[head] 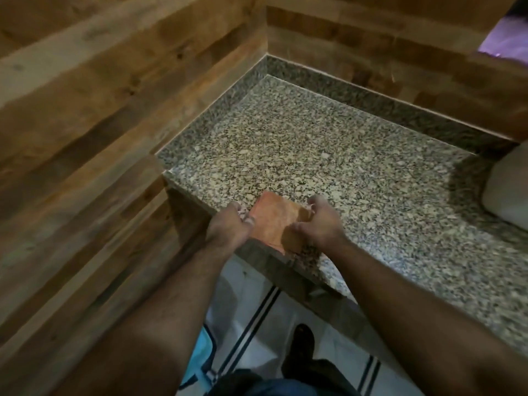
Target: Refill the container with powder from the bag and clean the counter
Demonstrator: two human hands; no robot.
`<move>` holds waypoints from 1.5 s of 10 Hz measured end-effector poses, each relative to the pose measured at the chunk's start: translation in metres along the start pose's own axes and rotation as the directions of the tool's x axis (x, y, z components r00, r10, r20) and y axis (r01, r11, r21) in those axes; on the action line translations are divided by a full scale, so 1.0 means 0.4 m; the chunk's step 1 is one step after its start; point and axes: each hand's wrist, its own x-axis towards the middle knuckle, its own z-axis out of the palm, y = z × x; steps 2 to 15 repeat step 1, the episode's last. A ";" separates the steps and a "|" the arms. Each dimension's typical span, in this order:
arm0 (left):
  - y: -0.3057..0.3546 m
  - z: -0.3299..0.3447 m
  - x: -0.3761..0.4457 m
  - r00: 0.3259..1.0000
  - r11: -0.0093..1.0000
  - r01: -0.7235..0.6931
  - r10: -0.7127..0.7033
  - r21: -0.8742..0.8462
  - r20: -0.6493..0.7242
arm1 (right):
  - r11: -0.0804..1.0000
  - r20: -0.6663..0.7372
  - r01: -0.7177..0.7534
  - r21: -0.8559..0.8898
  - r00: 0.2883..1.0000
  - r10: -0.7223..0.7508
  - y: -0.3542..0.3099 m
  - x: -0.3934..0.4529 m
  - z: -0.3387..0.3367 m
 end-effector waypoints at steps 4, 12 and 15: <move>-0.013 0.032 0.004 0.988 0.931 -0.148 0.156 0.333 0.003 | 0.845 -0.033 0.079 -0.529 0.993 -0.114 0.041 0.018 0.021; -0.013 0.032 0.004 0.988 0.931 -0.148 0.156 0.333 0.003 | 0.845 -0.033 0.079 -0.529 0.993 -0.114 0.041 0.018 0.021; -0.013 0.032 0.004 0.988 0.931 -0.148 0.156 0.333 0.003 | 0.845 -0.033 0.079 -0.529 0.993 -0.114 0.041 0.018 0.021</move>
